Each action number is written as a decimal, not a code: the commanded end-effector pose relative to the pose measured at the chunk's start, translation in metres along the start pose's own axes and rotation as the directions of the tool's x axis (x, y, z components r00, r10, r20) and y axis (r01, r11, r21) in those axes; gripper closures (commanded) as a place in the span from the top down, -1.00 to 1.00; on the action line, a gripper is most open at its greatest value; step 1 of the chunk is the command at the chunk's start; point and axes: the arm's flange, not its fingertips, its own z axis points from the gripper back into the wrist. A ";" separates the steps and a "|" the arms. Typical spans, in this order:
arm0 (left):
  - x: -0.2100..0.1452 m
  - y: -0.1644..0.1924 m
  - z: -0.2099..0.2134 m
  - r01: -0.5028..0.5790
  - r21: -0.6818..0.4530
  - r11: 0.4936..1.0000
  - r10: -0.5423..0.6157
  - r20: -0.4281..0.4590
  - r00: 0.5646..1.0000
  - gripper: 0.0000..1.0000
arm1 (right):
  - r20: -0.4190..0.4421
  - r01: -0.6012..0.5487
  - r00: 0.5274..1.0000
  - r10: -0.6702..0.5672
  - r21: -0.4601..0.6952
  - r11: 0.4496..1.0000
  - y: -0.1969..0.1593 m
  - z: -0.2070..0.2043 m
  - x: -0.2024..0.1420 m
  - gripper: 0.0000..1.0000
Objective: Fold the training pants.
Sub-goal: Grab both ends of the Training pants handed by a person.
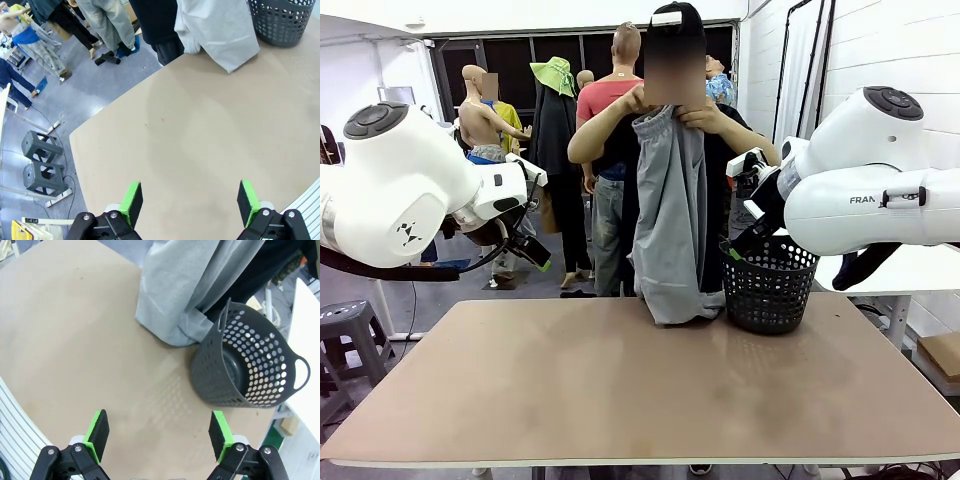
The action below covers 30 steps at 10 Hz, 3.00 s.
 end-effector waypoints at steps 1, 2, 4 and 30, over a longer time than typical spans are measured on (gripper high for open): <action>0.000 0.001 0.000 0.009 0.002 1.000 -0.009 -0.001 1.000 1.00 | 0.007 0.006 1.000 -0.006 -0.001 1.000 0.000 -0.001 0.001 1.00; 0.000 0.001 0.000 0.009 0.002 1.000 -0.009 -0.001 1.000 1.00 | 0.007 0.006 1.000 -0.006 -0.001 1.000 0.000 -0.001 0.001 1.00; 0.000 0.001 0.000 0.009 0.002 1.000 -0.009 -0.001 1.000 1.00 | 0.007 0.006 1.000 -0.006 -0.001 1.000 0.000 -0.001 0.001 1.00; 0.000 0.001 0.000 0.009 0.002 1.000 -0.009 -0.001 1.000 1.00 | 0.007 0.006 1.000 -0.006 -0.001 1.000 0.000 -0.001 0.001 1.00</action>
